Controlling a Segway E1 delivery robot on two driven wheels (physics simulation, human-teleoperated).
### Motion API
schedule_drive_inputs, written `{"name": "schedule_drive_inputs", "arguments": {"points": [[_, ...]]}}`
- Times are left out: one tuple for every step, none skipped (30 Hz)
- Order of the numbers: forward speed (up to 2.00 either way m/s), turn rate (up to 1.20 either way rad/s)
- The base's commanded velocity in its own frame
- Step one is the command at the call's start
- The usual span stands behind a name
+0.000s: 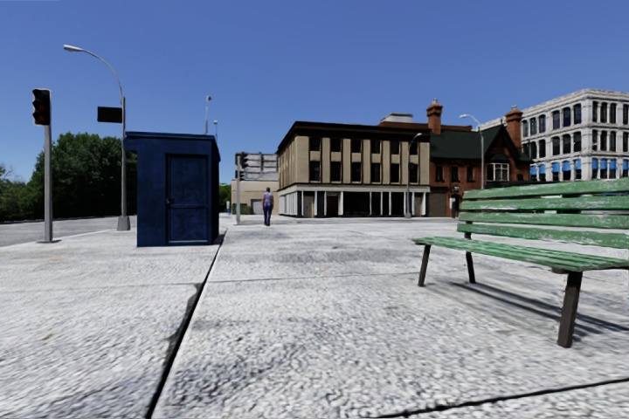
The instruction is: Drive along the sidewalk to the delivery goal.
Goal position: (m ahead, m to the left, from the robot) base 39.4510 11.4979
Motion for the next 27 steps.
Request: {"name": "schedule_drive_inputs", "arguments": {"points": [[1.63,0.00],[1.63,0.00],[1.63,0.00],[1.63,0.00],[1.63,0.00],[1.63,0.00],[1.63,0.00],[1.63,0.00],[1.63,0.00],[1.63,0.00],[1.63,0.00],[1.63,0.00],[1.63,0.00],[1.63,0.00],[1.63,0.00],[1.63,0.00],[1.63,0.00],[1.63,0.00],[1.63,0.00],[1.63,0.00],[1.63,0.00],[1.63,0.00],[1.63,0.00],[1.63,0.00],[1.63,0.00],[1.63,0.00],[1.64,0.00]]}}
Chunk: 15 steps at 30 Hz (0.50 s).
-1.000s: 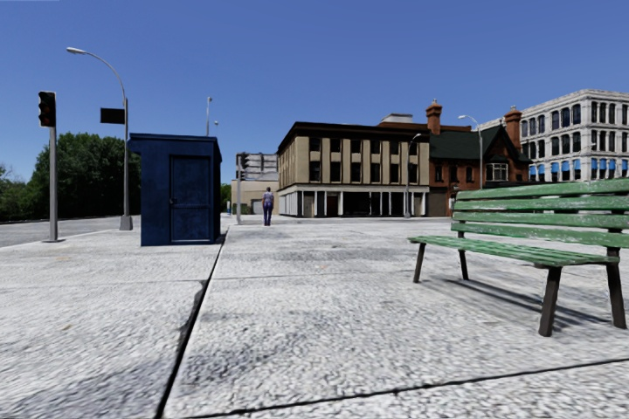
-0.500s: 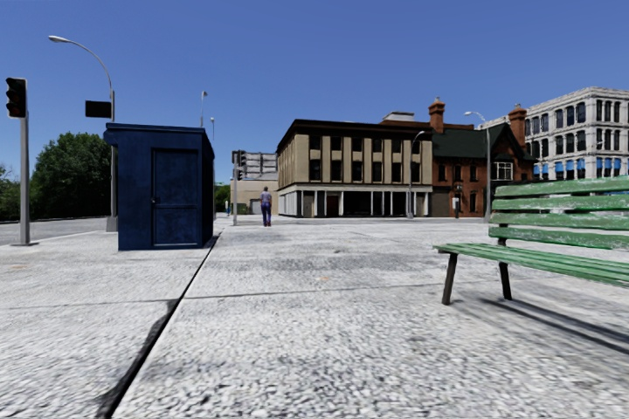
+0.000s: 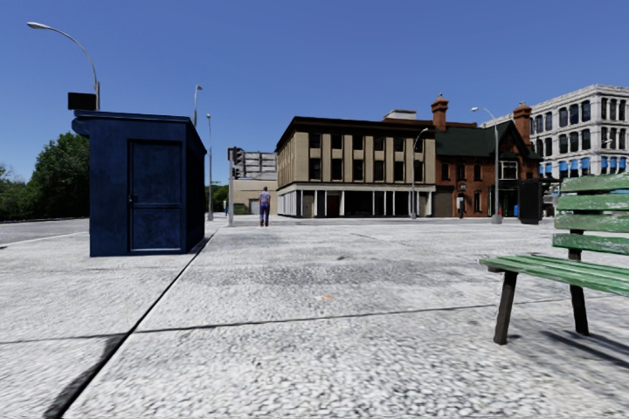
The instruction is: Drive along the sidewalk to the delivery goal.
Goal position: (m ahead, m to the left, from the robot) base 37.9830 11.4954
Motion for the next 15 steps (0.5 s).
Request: {"name": "schedule_drive_inputs", "arguments": {"points": [[1.64,0.00],[1.65,0.00],[1.65,0.00],[1.65,0.00],[1.65,0.00],[1.66,0.00],[1.66,0.00],[1.67,0.00],[1.67,0.00],[1.67,0.00],[1.67,0.00],[1.67,0.00],[1.67,0.00],[1.67,0.00],[1.67,0.00]]}}
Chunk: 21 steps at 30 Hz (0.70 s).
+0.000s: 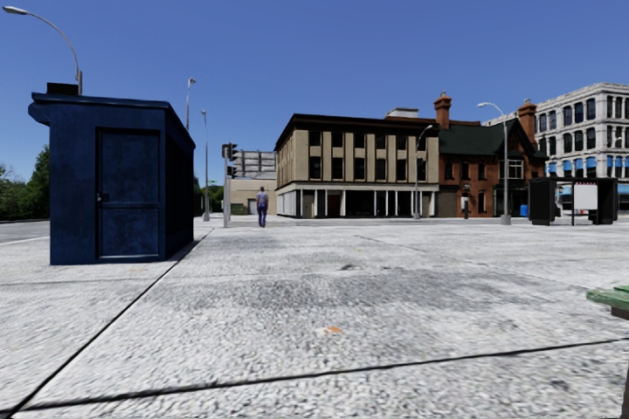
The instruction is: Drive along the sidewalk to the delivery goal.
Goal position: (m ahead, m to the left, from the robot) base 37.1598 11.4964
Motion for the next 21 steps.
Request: {"name": "schedule_drive_inputs", "arguments": {"points": [[1.67,0.00],[1.67,0.00],[1.67,0.00],[1.67,0.00],[1.67,0.00],[1.67,0.00],[1.67,0.00],[1.67,0.00],[1.67,0.00],[1.67,0.00],[1.67,0.00],[1.67,0.00],[1.67,0.00],[1.67,0.00],[1.67,0.00],[1.67,0.00],[1.67,0.00],[1.67,0.00],[1.67,0.00],[1.67,0.00],[1.67,0.00]]}}
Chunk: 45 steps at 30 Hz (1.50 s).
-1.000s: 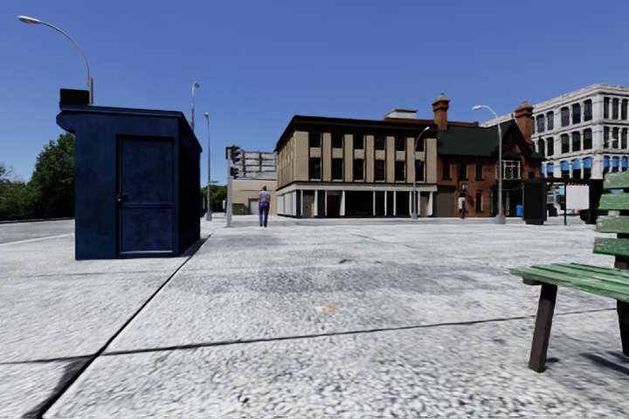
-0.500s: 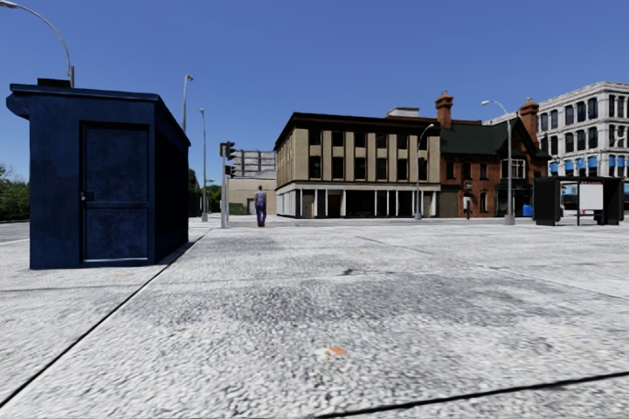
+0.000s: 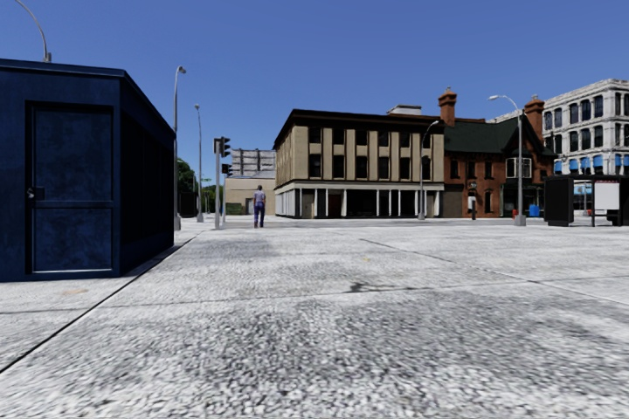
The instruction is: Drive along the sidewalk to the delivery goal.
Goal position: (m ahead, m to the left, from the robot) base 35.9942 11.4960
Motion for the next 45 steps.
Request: {"name": "schedule_drive_inputs", "arguments": {"points": [[1.67,0.00],[1.67,0.00],[1.67,0.00],[1.67,0.00],[1.67,0.00],[1.67,0.00],[1.67,0.00],[1.67,0.00],[1.67,0.00],[1.67,0.00],[1.67,0.00],[1.67,0.00],[1.67,0.00],[1.67,0.00],[1.67,0.00],[1.67,0.00],[1.67,0.00],[1.67,0.00],[1.67,0.00],[1.67,0.00],[1.67,0.00],[1.67,0.00],[1.67,0.00],[1.67,0.00],[1.67,0.00],[1.67,0.00],[1.68,0.00],[1.68,0.00],[1.68,0.00],[1.68,0.00],[1.68,0.00],[1.68,0.00],[1.68,0.00],[1.68,0.00],[1.69,0.00],[1.69,0.00],[1.69,0.00],[1.69,0.00],[1.69,0.00],[1.69,0.00],[1.69,0.00],[1.69,0.00],[1.69,0.00],[1.69,0.00],[1.69,0.00]]}}
